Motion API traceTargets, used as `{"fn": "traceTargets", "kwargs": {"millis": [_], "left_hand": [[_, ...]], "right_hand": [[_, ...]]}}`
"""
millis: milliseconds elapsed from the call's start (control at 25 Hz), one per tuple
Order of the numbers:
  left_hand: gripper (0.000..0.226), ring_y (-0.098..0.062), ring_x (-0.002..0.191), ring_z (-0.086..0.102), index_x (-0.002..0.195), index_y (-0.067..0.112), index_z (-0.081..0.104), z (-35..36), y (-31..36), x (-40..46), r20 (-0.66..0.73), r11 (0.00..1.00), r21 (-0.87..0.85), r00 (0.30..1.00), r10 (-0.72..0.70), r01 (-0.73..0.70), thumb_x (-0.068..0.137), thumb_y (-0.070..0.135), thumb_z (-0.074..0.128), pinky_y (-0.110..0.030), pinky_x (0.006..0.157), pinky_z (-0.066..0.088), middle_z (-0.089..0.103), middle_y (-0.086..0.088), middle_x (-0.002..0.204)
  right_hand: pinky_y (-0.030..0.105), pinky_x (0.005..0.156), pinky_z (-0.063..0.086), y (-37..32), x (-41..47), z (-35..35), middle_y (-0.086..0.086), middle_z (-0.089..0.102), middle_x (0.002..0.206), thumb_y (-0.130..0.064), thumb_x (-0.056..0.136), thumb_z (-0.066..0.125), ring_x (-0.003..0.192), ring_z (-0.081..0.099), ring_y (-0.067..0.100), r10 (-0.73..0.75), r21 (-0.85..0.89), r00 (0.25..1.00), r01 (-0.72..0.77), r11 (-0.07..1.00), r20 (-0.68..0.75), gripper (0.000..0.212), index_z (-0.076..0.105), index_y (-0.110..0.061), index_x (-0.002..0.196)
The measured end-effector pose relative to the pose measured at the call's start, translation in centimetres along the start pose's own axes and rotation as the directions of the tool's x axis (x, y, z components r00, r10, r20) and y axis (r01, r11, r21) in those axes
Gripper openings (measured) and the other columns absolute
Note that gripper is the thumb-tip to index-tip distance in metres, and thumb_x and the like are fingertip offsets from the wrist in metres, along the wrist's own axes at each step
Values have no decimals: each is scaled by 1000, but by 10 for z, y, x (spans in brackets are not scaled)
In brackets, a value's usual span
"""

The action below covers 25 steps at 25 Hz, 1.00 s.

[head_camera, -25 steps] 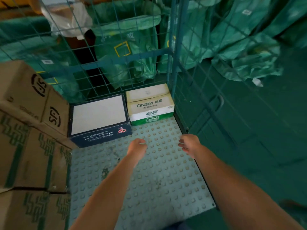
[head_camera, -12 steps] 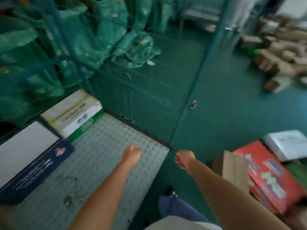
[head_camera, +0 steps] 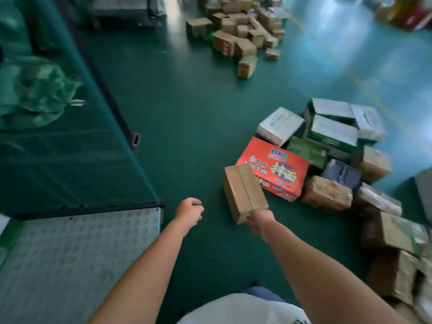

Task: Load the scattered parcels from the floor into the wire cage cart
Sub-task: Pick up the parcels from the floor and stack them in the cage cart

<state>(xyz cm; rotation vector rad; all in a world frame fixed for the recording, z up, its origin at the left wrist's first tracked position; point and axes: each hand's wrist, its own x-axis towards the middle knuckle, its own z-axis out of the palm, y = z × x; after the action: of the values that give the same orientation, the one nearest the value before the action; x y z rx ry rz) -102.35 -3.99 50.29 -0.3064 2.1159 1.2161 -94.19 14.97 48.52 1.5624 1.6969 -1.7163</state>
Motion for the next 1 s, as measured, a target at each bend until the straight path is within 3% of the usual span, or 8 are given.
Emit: {"fn": "traceTargets", "kwargs": {"millis": [160,280,480,640,760,880,1000], "left_hand": [[22,-15,79,59,113,15,55,79,46,7,55,996,85,998,-7,2,93,8,50,-28,69,49,60,-4,108],[22,-16,82,59,113,16,55,131,69,12,59,992,120,998,-37,30,93,8,50,-33,78,52,60,-3,105],[21,-17,85,60,113,17,54,192,98,24,99,983,169,991,-92,74,94,8,50,-34,82,52,61,-3,104],[19,-16,79,58,110,16,54,208,121,59,106,977,192,988,-113,91,93,7,50,-32,76,50,60,-3,97],[18,-16,79,57,109,15,54,212,140,103,112,973,205,985,-129,104,94,7,47,-33,77,50,59,-2,94],[18,-17,81,57,109,15,54,216,155,151,131,972,188,978,-164,138,96,7,45,-34,79,50,60,-4,102],[17,-19,83,56,106,16,54,221,157,202,143,956,212,961,-237,204,95,8,45,-35,82,49,58,-2,93]], "right_hand": [[21,44,37,5,29,-74,4,57,74,-6,94,46,58,55,14,80,150,997,-76,986,-24,15,54,-14,84],[25,56,38,0,57,-123,6,62,83,-7,96,46,79,64,19,81,199,996,-74,977,-25,14,59,-9,95],[27,60,41,-19,103,-180,10,63,85,-9,96,47,85,62,24,123,213,991,-109,971,-54,17,59,-5,107],[35,84,53,-37,138,-189,8,62,90,-9,97,47,102,65,25,152,250,987,-136,959,-49,15,57,-7,108],[41,97,49,-52,164,-186,10,61,105,-10,98,47,105,65,26,203,261,977,-179,949,-67,16,56,-7,111],[40,92,50,-74,195,-181,10,60,111,-12,99,47,105,62,26,232,220,970,-211,952,-75,15,55,-9,110],[38,84,49,-100,243,-167,14,59,122,-12,99,47,110,60,29,254,170,962,-235,957,-100,10,53,-12,106]]}}
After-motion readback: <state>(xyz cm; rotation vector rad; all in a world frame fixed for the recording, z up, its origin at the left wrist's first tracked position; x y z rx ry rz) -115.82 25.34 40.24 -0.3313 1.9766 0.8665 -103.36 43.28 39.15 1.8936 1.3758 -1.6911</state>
